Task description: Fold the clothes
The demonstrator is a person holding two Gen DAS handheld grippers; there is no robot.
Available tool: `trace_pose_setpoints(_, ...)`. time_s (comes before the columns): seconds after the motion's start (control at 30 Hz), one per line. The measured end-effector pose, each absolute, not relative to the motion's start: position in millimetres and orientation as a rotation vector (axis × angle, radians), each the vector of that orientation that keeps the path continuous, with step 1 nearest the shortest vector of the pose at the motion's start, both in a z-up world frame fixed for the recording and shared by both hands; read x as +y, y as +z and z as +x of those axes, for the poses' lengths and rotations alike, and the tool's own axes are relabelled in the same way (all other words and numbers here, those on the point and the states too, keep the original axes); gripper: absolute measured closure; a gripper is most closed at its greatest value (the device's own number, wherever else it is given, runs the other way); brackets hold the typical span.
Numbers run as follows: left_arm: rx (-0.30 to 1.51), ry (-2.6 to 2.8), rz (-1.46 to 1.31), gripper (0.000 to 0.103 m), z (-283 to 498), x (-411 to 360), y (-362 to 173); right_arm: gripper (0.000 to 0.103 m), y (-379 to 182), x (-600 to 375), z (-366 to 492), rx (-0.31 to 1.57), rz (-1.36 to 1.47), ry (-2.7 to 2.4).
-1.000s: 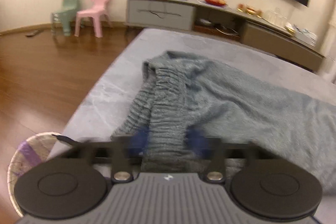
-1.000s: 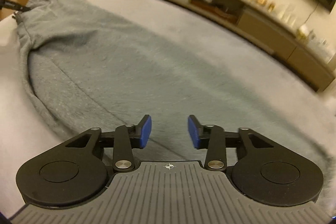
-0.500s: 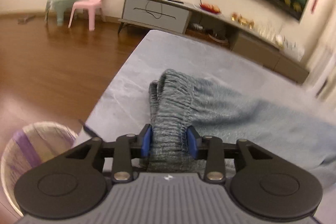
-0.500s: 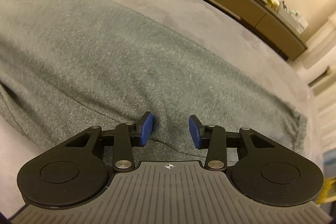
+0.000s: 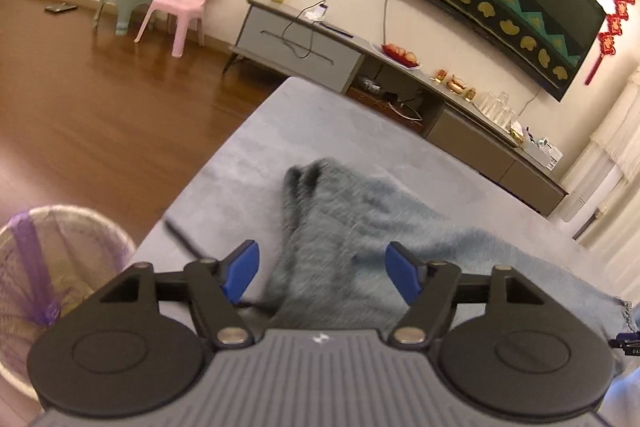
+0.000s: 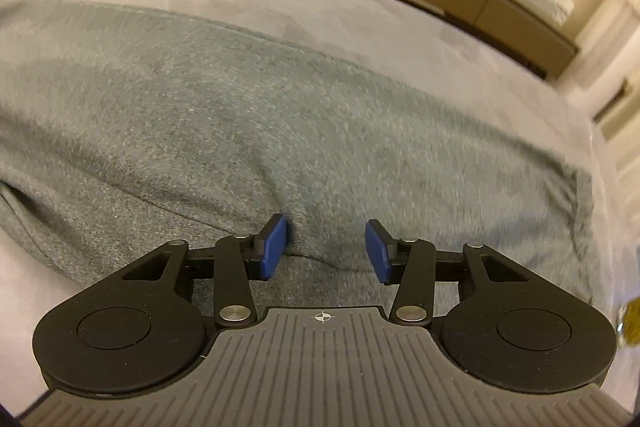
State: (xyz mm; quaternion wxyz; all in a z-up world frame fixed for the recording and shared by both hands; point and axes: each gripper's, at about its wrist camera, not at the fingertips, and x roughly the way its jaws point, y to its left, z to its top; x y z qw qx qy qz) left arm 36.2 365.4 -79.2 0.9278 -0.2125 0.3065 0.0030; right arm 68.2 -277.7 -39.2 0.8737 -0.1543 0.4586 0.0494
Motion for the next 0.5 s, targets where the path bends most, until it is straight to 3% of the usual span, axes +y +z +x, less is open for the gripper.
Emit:
trace_pose_setpoints(0.07,0.644,-0.007,-0.43,0.026,46.9,357.0,-81.6,0.061,-35.0,-294.8,65.3,0.955,-0.284,0.08)
trace_pose_setpoints(0.1,0.658,-0.02,-0.42,0.031,51.4,353.0,-84.9,0.06,-32.9,-303.3,63.8,0.954,-0.265,0.068)
trace_pose_setpoints(0.13,0.678,-0.028,-0.397,0.054,55.0,348.9,-87.9,0.06,-30.8,-311.8,62.4,0.952,-0.246,0.056)
trace_pose_setpoints(0.17,0.7,-0.023,-0.367,0.071,57.6,346.5,-89.8,0.06,-28.7,-320.4,60.9,0.951,-0.227,0.044)
trace_pose_setpoints(0.23,0.731,-0.015,-0.335,0.083,59.0,346.7,-92.2,0.061,-25.4,-337.7,57.8,0.95,-0.191,0.019)
trace_pose_setpoints(0.33,0.734,-0.012,-0.401,0.084,47.0,359.6,-97.0,0.049,-34.2,-384.6,42.3,0.961,-0.122,-0.039)
trace_pose_setpoints(0.4,0.735,-0.02,-0.427,0.081,39.5,362.5,-96.8,0.051,-32.6,-419.7,32.8,0.969,-0.018,-0.102)
trace_pose_setpoints(0.5,0.71,-0.007,-0.432,0.061,35.6,361.5,-85.3,0.058,-28.8,-453.4,25.9,0.921,0.048,-0.194)
